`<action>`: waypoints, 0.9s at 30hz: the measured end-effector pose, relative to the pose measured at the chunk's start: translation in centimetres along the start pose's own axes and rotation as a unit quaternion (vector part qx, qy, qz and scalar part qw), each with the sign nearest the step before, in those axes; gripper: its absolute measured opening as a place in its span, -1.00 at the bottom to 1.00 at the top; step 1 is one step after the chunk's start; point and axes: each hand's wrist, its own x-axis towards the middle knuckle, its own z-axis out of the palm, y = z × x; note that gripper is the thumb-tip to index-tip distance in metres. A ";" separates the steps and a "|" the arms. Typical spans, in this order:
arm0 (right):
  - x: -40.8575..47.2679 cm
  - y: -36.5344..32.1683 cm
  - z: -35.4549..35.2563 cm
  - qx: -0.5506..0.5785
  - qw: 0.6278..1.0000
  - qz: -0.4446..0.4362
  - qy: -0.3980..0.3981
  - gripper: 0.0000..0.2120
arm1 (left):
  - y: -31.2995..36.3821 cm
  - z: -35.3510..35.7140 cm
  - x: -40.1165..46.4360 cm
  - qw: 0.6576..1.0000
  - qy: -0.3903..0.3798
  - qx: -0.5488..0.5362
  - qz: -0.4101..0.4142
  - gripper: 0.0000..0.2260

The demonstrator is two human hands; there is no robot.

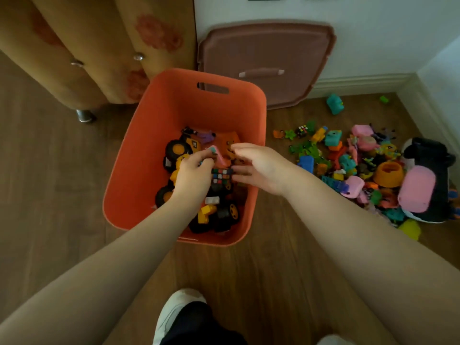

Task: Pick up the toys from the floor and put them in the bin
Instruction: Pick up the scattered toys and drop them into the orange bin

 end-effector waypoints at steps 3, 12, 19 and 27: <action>-0.5 -0.2 -1.7 0.019 0.999 -0.036 0.005 -0.69 | 0.1 0.2 -0.3 0.995 -0.003 0.063 0.080 -0.71; -2.9 4.0 -16.0 -0.076 0.975 -0.009 0.209 -0.81 | 2.5 9.6 -4.1 0.936 -0.148 0.172 0.268 -0.77; -5.6 11.9 -28.1 -0.045 0.935 0.048 0.348 -0.86 | 1.1 21.7 -4.0 0.857 -0.281 0.338 0.268 -0.77; -5.7 17.6 -35.5 -0.315 0.897 0.001 0.311 -0.72 | -2.2 32.1 0.5 0.791 -0.300 0.490 0.213 -0.58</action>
